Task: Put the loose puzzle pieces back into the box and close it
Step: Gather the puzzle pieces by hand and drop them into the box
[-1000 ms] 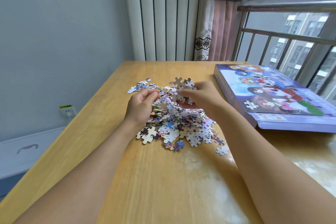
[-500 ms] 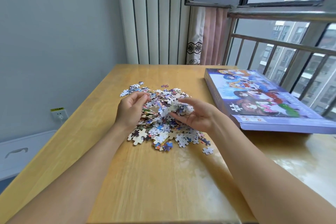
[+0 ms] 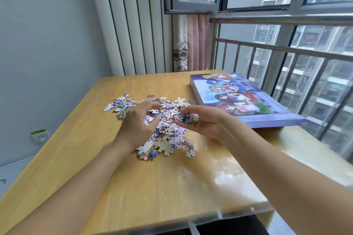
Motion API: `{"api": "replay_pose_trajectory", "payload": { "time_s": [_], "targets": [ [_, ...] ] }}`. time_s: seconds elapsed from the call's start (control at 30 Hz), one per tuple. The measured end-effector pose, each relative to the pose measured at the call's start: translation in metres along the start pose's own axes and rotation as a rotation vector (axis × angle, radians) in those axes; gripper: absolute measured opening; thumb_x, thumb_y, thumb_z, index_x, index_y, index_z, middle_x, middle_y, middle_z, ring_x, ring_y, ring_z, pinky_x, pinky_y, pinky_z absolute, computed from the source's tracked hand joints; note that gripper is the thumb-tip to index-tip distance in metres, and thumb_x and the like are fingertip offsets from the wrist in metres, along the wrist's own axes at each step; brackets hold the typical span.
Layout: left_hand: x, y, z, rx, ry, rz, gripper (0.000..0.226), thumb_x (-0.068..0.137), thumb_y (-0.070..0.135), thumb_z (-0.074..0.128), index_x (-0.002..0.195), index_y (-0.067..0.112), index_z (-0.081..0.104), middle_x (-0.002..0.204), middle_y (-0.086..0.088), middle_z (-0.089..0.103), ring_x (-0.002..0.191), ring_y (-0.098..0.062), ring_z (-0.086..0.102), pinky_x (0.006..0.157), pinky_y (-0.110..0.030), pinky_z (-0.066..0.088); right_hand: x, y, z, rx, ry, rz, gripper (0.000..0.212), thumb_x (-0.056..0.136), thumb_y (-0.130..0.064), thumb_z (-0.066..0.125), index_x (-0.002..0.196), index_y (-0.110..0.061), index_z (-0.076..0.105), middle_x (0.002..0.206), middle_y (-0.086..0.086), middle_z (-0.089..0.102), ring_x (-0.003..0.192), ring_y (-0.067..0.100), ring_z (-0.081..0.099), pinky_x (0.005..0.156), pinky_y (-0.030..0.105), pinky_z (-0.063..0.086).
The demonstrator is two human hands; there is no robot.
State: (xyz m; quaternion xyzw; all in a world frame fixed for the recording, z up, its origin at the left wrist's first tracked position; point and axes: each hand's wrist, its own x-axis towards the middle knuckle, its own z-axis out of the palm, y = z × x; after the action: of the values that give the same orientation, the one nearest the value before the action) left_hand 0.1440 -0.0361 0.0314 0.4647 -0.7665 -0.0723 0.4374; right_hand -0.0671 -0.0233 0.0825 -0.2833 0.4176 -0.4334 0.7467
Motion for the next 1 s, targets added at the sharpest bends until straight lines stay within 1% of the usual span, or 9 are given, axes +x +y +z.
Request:
{"api": "replay_pose_trajectory", "payload": {
  "time_s": [0.1,0.17,0.3,0.37,0.47,0.6,0.77,0.93,1.0],
  "targets": [
    [0.015,0.025,0.022,0.059,-0.226,-0.003,0.045,0.089,0.018,0.072,0.131,0.018,0.059,0.130,0.005,0.059,0.120,-0.009,0.051,0.105,-0.027,0.040,-0.018,-0.020,-0.006,0.004,-0.022,-0.047,0.015,0.094,0.008,0.058,0.109,0.005,0.055,0.105,0.025,0.056,0.093,0.036,0.064,0.074,0.043,0.060],
    [0.021,0.042,0.042,0.087,-0.365,-0.025,0.058,0.088,0.026,0.073,0.139,0.016,0.047,0.133,0.002,0.051,0.121,-0.013,0.048,0.099,-0.025,0.038,-0.026,-0.031,-0.011,-0.007,-0.017,-0.080,0.012,0.093,0.008,0.059,0.104,0.004,0.057,0.102,0.023,0.059,0.089,0.035,0.065,0.072,0.041,0.061],
    [0.031,0.067,0.083,0.068,-0.466,-0.003,0.055,0.079,0.042,0.079,0.128,0.039,0.053,0.124,0.011,0.048,0.113,-0.005,0.048,0.087,-0.018,0.035,-0.039,-0.045,-0.031,-0.022,0.030,-0.118,0.010,0.091,0.009,0.062,0.100,0.005,0.060,0.110,0.024,0.059,0.095,0.037,0.067,0.076,0.042,0.061],
    [0.037,0.077,0.096,0.054,-0.436,0.040,0.035,0.082,0.036,0.077,0.111,0.049,0.062,0.106,0.012,0.055,0.097,-0.008,0.054,0.078,-0.022,0.039,-0.046,-0.047,-0.040,0.000,0.052,-0.128,0.013,0.090,0.009,0.062,0.103,0.006,0.060,0.116,0.026,0.058,0.100,0.038,0.066,0.076,0.044,0.060],
    [0.049,0.083,0.109,0.068,-0.346,0.034,0.016,0.092,0.015,0.063,0.099,0.021,0.075,0.075,0.010,0.057,0.073,-0.017,0.057,0.059,-0.028,0.040,-0.058,-0.049,-0.050,0.067,0.065,-0.139,0.023,0.089,0.010,0.064,0.111,0.006,0.058,0.131,0.026,0.055,0.109,0.040,0.064,0.072,0.044,0.063],
    [0.073,0.084,0.115,0.065,-0.222,-0.047,0.019,0.085,0.004,0.058,0.077,0.018,0.068,0.074,-0.004,0.068,0.071,-0.027,0.060,0.054,-0.031,0.042,-0.070,-0.048,-0.058,0.051,0.032,-0.133,0.020,0.090,0.008,0.062,0.110,0.007,0.059,0.132,0.027,0.058,0.107,0.037,0.067,0.074,0.041,0.062],
    [0.110,0.104,0.104,-0.129,-0.061,-0.126,0.015,0.093,0.031,0.067,0.092,0.023,0.079,0.078,0.002,0.076,0.081,-0.020,0.069,0.072,-0.032,0.051,-0.076,-0.035,-0.071,0.054,0.049,-0.125,0.028,0.091,0.007,0.062,0.119,0.011,0.059,0.132,0.028,0.059,0.118,0.036,0.064,0.075,0.039,0.063],
    [0.124,0.102,0.096,-0.148,-0.037,-0.113,0.020,0.094,0.037,0.067,0.094,0.022,0.079,0.082,0.002,0.075,0.088,-0.021,0.069,0.079,-0.038,0.054,-0.072,-0.041,-0.085,0.251,0.176,-0.096,0.037,0.093,0.008,0.060,0.129,0.008,0.050,0.133,0.030,0.051,0.112,0.038,0.062,0.041,0.030,0.056],
    [0.122,0.101,0.094,-0.177,-0.029,-0.115,0.016,0.094,0.036,0.067,0.097,0.025,0.079,0.086,0.006,0.076,0.089,-0.019,0.069,0.081,-0.037,0.055,-0.069,-0.049,-0.088,0.289,0.208,-0.115,0.039,0.090,0.010,0.062,0.127,0.007,0.051,0.130,0.033,0.050,0.109,0.042,0.063,0.049,0.036,0.060]
  ]
}}
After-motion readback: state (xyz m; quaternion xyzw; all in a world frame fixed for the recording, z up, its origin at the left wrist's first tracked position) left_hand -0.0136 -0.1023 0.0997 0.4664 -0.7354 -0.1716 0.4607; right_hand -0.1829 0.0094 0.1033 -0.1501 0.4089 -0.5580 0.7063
